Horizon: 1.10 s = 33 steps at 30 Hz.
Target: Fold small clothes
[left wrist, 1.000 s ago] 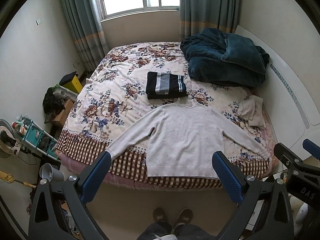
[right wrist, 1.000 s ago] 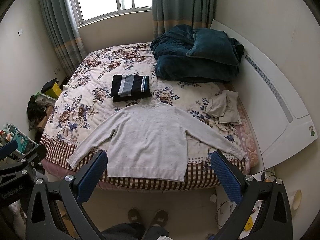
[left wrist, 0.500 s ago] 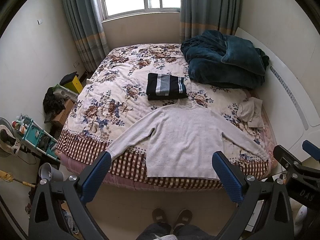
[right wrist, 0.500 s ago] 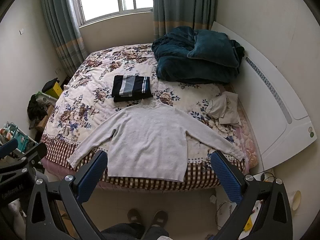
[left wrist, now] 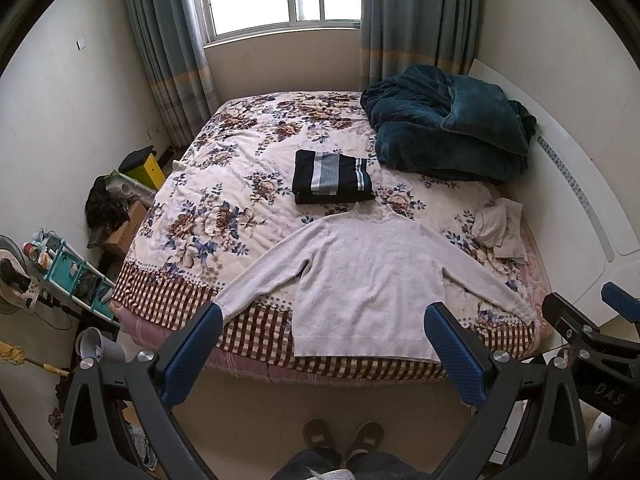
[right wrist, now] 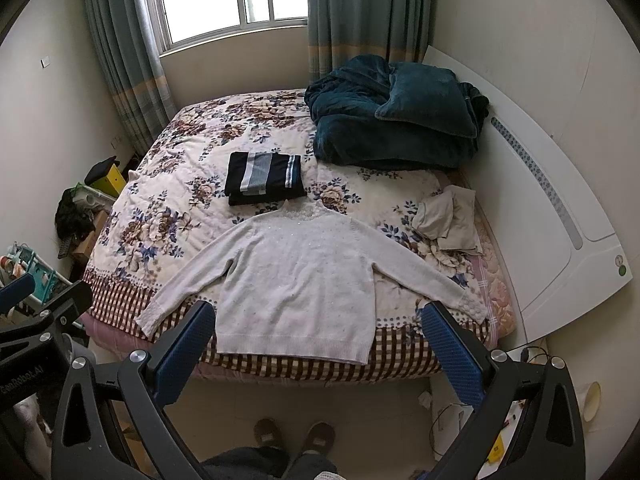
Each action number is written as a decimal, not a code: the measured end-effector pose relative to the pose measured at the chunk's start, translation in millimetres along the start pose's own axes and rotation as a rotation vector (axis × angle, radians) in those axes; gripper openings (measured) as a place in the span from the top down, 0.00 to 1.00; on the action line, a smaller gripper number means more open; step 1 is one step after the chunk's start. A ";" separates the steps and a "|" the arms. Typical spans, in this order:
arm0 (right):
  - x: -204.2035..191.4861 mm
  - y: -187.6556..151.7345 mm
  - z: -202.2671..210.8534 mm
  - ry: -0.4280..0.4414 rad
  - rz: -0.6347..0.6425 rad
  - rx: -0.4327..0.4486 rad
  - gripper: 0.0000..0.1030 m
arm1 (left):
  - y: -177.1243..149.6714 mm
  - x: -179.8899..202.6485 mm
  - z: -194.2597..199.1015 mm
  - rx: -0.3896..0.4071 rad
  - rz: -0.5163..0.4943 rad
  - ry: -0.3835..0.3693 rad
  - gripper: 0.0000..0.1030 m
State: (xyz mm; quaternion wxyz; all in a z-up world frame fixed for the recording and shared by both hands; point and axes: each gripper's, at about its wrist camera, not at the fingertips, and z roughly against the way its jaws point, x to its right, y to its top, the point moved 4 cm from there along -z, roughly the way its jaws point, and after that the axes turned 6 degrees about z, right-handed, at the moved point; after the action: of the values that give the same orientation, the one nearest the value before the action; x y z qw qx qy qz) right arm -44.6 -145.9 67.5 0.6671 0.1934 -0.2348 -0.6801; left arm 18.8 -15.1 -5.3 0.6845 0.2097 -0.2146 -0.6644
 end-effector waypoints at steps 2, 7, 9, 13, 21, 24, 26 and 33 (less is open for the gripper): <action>0.8 1.2 1.3 0.002 -0.002 0.002 0.00 | 0.2 0.8 0.3 0.001 0.000 0.001 0.00; -0.6 4.2 6.6 0.003 0.002 0.004 0.00 | -0.5 0.2 0.6 0.005 0.004 0.001 0.00; -0.2 4.9 7.3 0.003 0.000 0.003 0.00 | -0.4 0.1 0.5 0.005 0.002 0.000 0.00; -3.3 5.9 9.3 0.000 0.002 0.004 0.00 | 1.7 -0.8 2.1 0.007 0.002 -0.001 0.00; -5.9 7.9 12.9 -0.004 -0.003 0.002 0.00 | 0.3 -2.8 2.4 0.008 0.004 -0.003 0.00; -11.2 11.8 15.1 -0.007 -0.012 -0.002 0.00 | -1.1 -3.4 2.8 0.011 0.007 -0.006 0.00; -14.4 12.3 13.0 -0.008 -0.023 -0.004 0.00 | 3.5 -5.1 1.0 0.024 0.008 0.000 0.00; -5.0 12.3 -20.0 -0.081 -0.104 -0.005 0.00 | 21.2 -18.7 -49.1 0.070 -0.020 0.032 0.00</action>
State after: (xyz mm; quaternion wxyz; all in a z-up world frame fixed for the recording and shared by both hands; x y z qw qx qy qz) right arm -22.9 -142.2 58.1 0.6211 0.1758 -0.2495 -0.7219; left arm 63.8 4.3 -33.6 0.6735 0.2463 -0.2245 -0.6598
